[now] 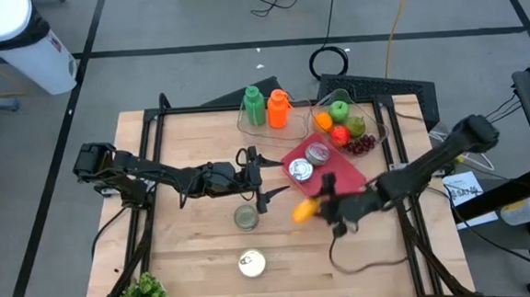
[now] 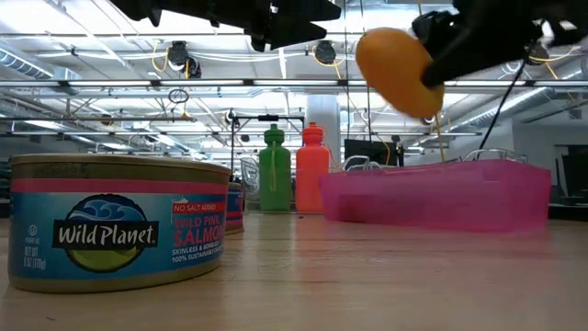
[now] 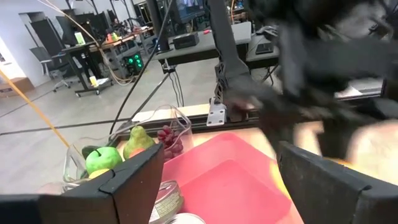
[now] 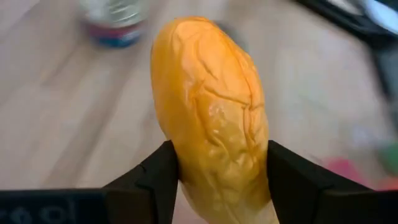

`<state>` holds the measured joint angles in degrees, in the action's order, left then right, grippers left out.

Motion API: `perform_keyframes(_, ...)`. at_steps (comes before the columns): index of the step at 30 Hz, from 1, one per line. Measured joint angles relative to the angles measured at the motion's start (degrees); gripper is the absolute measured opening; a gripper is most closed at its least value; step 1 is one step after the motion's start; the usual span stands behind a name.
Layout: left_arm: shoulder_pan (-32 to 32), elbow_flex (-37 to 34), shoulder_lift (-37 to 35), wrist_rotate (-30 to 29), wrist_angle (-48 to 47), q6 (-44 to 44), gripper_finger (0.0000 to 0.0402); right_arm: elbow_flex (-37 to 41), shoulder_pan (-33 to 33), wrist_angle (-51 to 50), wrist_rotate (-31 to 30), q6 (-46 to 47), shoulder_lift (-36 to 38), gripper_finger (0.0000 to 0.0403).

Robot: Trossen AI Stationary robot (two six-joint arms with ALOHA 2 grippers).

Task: Pick & Place Food Item
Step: Put the yellow mango into the right transparent bin

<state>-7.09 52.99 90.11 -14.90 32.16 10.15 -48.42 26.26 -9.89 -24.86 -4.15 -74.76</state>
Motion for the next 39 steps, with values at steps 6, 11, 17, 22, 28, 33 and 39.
perform_keyframes(6, 0.0, 0.0, 0.0, 0.0, -0.4, -0.2, 0.0316, 0.0, -8.1, -14.8, -9.7, 7.7, 15.9, 0.0187)
perform_keyframes(11, 0.0, 0.0, 0.0, 0.0, -0.4, -0.2, 0.0307, 0.0, -18.9, -28.3, -17.3, 7.1, 25.6, 0.0187)
perform_keyframes(17, 0.0, 0.0, 0.0, 0.0, -0.3, -0.2, 0.0312, 0.1, -33.3, -33.7, -16.4, 15.9, 29.3, 0.0187)
perform_keyframes(22, 0.0, 0.0, 0.0, 0.0, -0.3, 0.0, 0.0321, 3.8, -43.0, -30.1, -9.4, 16.3, 27.9, 0.0187)
perform_keyframes(28, 0.0, 0.0, 0.0, 0.0, -0.3, 0.0, 0.032, 8.1, -51.7, -26.9, -6.2, 17.1, 24.0, 0.0187)
perform_keyframes(33, 0.0, 0.0, 0.0, 0.0, -0.5, 0.0, 0.0311, 10.6, -54.3, -26.7, -4.7, 19.9, 22.6, 0.0187)
perform_keyframes(39, 0.0, 0.0, 0.0, 0.0, -0.6, 0.0, 0.0307, 12.9, -54.7, -26.8, -1.1, 21.9, 22.6, 0.0187)
